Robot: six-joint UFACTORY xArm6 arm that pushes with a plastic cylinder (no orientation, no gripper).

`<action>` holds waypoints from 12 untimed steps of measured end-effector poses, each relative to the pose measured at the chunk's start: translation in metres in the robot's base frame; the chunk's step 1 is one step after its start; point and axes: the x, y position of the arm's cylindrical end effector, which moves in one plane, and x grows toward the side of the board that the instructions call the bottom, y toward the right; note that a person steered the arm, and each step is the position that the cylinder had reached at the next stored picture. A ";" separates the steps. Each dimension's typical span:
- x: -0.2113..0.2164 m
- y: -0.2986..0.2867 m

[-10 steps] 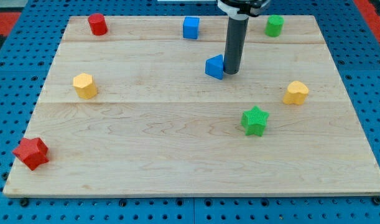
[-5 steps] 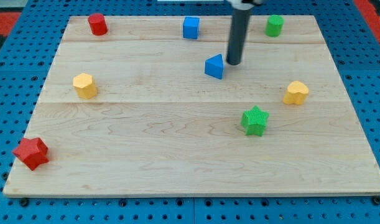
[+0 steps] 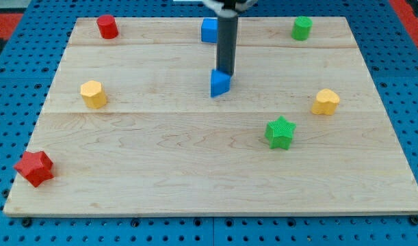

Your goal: Place the triangle to the bottom right of the green star

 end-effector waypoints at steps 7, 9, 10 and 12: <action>0.066 -0.045; 0.115 0.030; 0.126 0.065; 0.126 -0.049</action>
